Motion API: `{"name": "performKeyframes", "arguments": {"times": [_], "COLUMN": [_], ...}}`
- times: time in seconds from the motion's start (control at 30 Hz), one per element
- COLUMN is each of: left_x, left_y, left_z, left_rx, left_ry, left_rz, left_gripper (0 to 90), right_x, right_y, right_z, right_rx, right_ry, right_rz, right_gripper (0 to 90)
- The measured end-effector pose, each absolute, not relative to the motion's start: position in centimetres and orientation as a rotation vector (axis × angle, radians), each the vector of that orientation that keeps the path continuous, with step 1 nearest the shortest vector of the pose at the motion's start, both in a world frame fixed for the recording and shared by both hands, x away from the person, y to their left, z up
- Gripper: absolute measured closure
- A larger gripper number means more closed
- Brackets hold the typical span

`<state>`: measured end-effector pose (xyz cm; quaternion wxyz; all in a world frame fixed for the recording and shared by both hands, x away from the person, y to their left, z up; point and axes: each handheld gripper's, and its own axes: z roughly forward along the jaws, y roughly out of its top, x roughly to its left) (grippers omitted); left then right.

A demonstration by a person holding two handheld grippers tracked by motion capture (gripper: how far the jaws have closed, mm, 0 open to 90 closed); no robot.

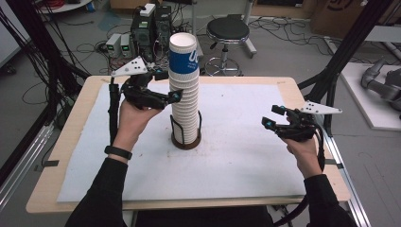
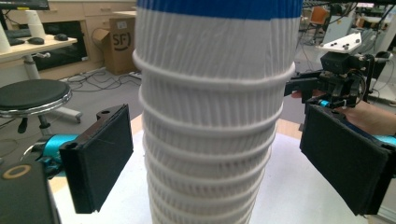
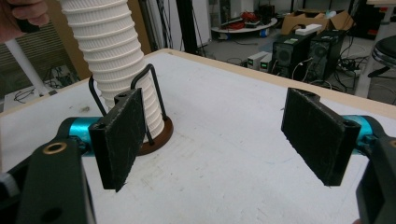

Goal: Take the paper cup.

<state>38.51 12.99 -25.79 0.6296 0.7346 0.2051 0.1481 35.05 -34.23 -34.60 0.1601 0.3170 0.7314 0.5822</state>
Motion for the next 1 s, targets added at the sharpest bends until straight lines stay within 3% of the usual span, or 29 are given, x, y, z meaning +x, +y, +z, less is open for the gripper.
{"name": "performKeyframes", "arguments": {"times": [1.0], "left_x": [40.4], "left_y": [11.5], "left_z": [-26.0], "left_rx": [1.695], "left_ry": [0.445], "left_rz": [0.317], "left_gripper": [11.7], "right_x": [35.2], "right_y": [-32.6], "right_z": [-34.0], "right_rx": [0.853], "right_ry": [2.134], "right_rz": [1.699], "right_gripper": [21.6]}}
